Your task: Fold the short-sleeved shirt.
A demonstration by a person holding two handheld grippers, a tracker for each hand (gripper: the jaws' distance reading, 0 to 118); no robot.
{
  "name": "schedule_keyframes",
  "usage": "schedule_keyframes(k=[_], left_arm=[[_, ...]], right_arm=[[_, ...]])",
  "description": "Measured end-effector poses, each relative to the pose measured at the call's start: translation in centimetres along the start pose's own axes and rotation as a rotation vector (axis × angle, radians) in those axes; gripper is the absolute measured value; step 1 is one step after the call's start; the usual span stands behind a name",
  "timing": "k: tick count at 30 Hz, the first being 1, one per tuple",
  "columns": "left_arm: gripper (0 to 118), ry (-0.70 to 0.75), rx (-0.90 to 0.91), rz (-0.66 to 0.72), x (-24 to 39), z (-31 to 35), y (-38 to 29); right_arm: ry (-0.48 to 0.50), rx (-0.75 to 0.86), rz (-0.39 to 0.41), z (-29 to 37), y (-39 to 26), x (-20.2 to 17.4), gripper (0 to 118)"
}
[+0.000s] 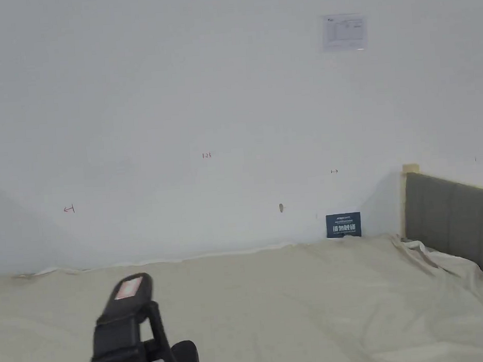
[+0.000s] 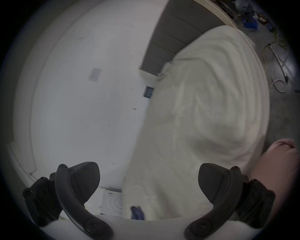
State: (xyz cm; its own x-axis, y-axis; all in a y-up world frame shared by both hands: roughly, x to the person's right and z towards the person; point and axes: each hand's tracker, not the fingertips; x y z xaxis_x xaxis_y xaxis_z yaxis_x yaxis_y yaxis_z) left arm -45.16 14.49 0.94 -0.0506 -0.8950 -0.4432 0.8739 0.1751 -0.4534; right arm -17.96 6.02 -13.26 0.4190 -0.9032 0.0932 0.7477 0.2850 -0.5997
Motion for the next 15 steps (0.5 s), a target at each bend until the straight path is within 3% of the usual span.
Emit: schedule_keyframes(k=[5,8,11,15], left_arm=[[118,-0.084,-0.099,0.294,-1.3,0.1,-0.6],[118,-0.157,-0.217,0.569,-3.1,-0.6,-2.0],[118,-0.217,-0.331,0.873,-4.8,-1.7,-4.3],[118,-0.252,-0.321,1.326,-5.1,-0.3,-7.4]], right_arm=[[0.029,0.096,0.104,0.9,0.0,-0.2,118],[0.090,0.138,0.274,1.4,0.8,-2.6,118],[0.207,0.228,0.574,2.8,0.2,-6.7,118],[0.199,0.483,1.145,3.9,-3.6,-10.0,118]])
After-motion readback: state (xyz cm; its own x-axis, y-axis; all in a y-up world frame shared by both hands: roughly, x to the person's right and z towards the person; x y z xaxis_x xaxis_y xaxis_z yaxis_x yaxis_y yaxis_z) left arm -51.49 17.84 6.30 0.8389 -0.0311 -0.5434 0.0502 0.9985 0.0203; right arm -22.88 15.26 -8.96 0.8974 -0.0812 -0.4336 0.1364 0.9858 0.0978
